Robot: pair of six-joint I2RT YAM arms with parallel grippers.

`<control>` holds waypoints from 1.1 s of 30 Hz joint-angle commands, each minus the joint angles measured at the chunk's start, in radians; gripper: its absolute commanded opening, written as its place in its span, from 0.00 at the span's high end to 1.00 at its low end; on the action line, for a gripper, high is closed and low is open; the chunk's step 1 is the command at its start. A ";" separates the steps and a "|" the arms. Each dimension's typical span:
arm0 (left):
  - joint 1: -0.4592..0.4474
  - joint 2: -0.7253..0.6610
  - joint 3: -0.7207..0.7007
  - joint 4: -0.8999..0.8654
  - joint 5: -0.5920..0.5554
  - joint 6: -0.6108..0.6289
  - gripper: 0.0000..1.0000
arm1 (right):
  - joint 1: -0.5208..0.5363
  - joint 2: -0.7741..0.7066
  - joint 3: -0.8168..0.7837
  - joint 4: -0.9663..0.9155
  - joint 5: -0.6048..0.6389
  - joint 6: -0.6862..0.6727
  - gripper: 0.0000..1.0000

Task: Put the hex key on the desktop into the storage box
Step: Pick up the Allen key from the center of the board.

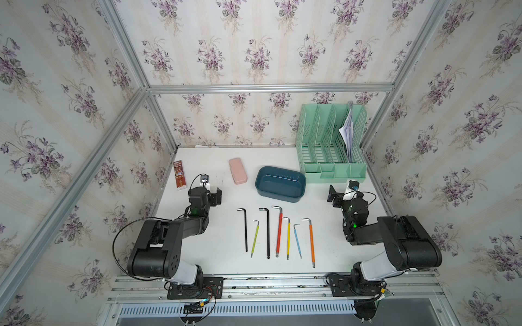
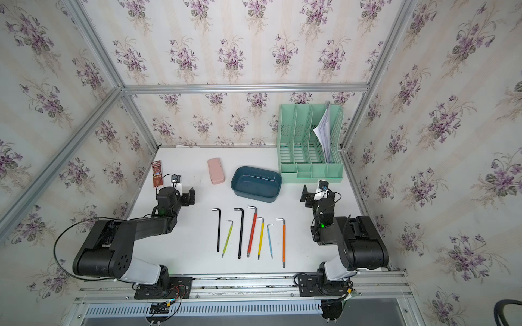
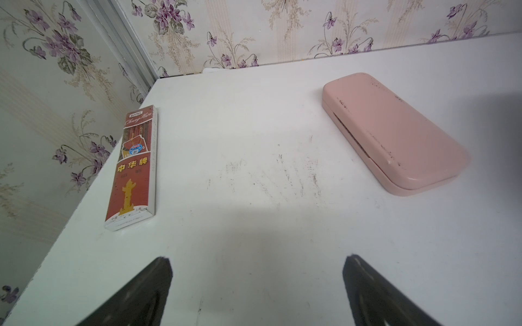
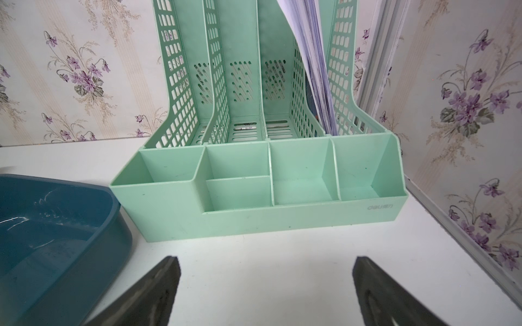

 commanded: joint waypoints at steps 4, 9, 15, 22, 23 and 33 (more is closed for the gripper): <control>0.001 -0.002 0.005 0.000 0.000 0.007 0.01 | 0.001 -0.002 0.005 0.023 0.000 0.004 0.00; 0.001 -0.004 0.004 0.004 0.000 0.007 0.01 | 0.001 -0.005 0.002 0.032 0.002 0.003 0.00; 0.000 -0.078 0.156 -0.347 -0.195 -0.098 0.01 | 0.004 -0.194 0.108 -0.352 0.090 0.091 0.00; -0.008 -0.192 0.275 -0.692 -0.254 -0.336 0.01 | 0.013 -0.334 0.259 -0.852 0.299 0.270 0.00; -0.008 -0.209 0.294 -0.732 -0.234 -0.353 0.01 | 0.013 -0.353 0.270 -0.900 0.321 0.295 0.00; -0.016 -0.218 0.519 -1.149 0.089 -0.501 0.01 | 0.017 -0.422 0.448 -1.383 0.073 0.424 0.06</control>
